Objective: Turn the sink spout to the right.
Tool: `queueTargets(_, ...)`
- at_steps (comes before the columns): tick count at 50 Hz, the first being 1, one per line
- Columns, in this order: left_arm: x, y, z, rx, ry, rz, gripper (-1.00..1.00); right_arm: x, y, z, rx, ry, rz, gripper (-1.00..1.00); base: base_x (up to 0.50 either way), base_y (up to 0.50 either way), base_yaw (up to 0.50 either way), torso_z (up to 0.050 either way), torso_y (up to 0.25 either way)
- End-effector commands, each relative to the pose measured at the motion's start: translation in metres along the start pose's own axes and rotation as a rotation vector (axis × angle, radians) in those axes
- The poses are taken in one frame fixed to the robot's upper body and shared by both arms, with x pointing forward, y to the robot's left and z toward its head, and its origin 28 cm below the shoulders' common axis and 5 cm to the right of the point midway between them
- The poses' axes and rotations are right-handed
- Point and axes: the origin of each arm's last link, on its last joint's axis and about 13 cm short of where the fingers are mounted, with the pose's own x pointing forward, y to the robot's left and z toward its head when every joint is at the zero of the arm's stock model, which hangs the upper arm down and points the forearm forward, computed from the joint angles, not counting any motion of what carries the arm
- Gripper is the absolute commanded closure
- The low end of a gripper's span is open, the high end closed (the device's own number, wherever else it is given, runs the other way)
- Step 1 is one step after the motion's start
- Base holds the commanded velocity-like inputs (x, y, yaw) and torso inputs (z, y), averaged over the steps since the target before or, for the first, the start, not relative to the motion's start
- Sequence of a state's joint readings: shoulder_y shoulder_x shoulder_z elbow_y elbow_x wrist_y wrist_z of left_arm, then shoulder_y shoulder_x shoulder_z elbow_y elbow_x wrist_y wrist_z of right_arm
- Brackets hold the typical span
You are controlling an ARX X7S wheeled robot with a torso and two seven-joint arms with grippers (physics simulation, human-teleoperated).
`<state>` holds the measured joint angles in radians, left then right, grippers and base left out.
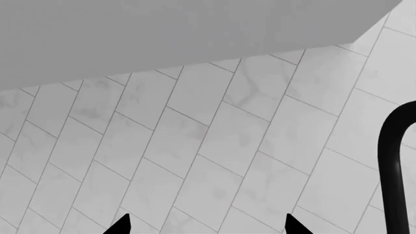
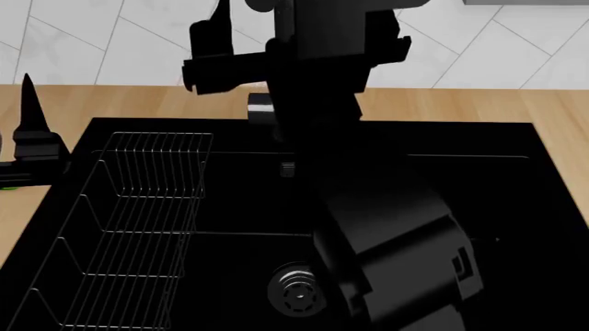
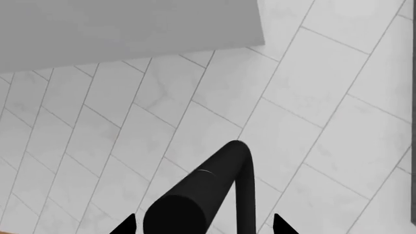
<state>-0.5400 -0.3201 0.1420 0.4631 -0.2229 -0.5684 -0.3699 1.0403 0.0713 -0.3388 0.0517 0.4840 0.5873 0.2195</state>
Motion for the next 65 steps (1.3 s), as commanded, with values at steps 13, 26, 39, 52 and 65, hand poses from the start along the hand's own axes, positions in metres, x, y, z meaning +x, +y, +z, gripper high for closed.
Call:
queueTargets(13,0.0,0.0,0.001,-0.005,-0.002,0.0,-1.0,0.002,-0.007,0.007,-0.015,-0.026,-0.042,-1.0,0.0,0.0,0.0,0.0,0.0)
queueTargets(26,0.0,0.0,0.001,-0.005,-0.002,0.001,-1.0,-0.006,-0.014,0.01,-0.026,-0.036,-0.078,-1.0,0.0,0.0,0.0,0.0,0.0)
queueTargets(39,0.0,0.001,0.0,-0.006,0.002,0.003,-1.0,-0.012,-0.018,0.009,-0.033,-0.028,-0.097,-1.0,0.0,0.0,0.0,0.0,0.0)
queueTargets(52,0.0,0.0,0.0,-0.002,0.006,0.004,-1.0,-0.016,-0.025,0.018,-0.052,-0.056,-0.132,-1.0,0.0,0.0,0.0,0.0,0.0)
queueTargets(65,0.0,0.0,0.0,-0.002,0.005,0.005,-1.0,-0.022,-0.031,0.017,-0.059,-0.052,-0.165,-1.0,0.0,0.0,0.0,0.0,0.0)
